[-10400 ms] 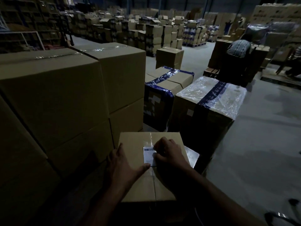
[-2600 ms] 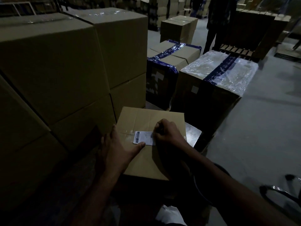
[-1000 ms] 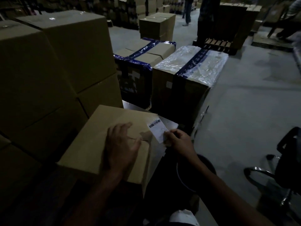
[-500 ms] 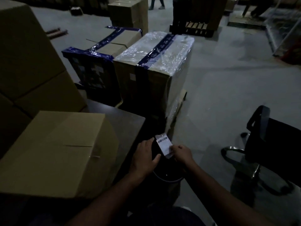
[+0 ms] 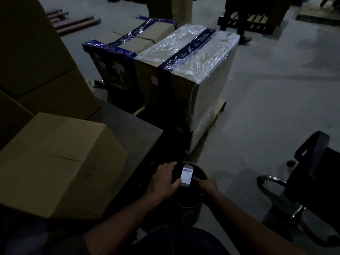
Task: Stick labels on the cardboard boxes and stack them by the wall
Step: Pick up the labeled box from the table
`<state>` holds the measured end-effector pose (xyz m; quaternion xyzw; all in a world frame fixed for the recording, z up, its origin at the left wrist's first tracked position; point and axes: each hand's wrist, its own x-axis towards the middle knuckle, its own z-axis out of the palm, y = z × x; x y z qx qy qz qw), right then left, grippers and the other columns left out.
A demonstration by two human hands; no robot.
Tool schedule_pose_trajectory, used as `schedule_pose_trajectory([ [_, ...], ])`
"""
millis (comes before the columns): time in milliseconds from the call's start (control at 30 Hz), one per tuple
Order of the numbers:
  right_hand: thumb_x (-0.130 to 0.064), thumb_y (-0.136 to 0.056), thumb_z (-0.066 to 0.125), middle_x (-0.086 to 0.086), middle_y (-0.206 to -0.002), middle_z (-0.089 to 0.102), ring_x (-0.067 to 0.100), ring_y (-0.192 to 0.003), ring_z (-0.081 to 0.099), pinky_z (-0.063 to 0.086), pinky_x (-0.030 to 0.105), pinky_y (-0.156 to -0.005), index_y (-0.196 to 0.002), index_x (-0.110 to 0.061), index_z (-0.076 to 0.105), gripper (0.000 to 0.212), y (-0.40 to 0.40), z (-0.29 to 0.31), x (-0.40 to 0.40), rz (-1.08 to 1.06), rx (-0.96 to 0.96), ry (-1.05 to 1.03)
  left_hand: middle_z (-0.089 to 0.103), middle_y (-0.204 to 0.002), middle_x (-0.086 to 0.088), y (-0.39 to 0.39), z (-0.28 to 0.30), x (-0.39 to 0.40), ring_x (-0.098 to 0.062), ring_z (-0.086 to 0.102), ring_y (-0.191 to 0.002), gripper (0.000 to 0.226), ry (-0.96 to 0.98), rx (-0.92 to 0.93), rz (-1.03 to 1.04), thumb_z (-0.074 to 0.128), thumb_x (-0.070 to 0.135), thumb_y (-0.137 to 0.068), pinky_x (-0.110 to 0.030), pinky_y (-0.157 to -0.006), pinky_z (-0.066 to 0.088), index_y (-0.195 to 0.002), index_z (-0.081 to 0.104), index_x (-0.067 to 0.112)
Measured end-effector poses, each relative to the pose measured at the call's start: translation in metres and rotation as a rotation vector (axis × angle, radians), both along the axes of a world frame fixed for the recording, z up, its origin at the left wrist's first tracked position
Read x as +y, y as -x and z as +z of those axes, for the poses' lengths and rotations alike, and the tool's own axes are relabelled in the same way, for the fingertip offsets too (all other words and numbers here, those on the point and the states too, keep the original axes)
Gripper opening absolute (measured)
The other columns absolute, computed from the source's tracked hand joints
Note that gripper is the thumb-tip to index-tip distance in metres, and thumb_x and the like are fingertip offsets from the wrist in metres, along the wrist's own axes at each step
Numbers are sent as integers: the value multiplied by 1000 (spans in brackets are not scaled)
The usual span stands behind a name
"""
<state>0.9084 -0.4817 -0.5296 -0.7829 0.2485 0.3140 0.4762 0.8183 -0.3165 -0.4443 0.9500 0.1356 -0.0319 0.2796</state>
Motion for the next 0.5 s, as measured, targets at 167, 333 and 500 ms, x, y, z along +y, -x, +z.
schedule_pose_trajectory([
  [167, -25, -87, 72, 11, -74, 65, 24, -69, 62, 55, 43, -74, -76, -11, 66, 20, 5, 43, 19, 360, -106, 4, 52, -130, 2, 11, 17, 13, -17, 45, -124, 64, -38, -127, 109, 61, 44, -93, -29, -99, 41, -148, 40, 21],
  [333, -21, -88, 71, -4, -83, 62, 11, -75, 60, 49, 21, -67, -99, -16, 59, 17, 5, 101, 78, 605, -349, -200, 58, -127, -3, 24, 59, 32, -23, 53, -119, 62, -77, -348, 290, 55, 49, -90, -33, -100, 43, -142, 50, 16],
  [500, -17, -87, 72, 0, -97, 67, 11, -90, 64, 51, 26, -82, -106, -14, 62, 21, 10, 167, 153, 768, -614, -464, 57, -125, -3, 53, 112, 57, -21, 51, -116, 61, -223, -541, 504, 53, 48, -91, -32, -95, 42, -143, 49, 16],
])
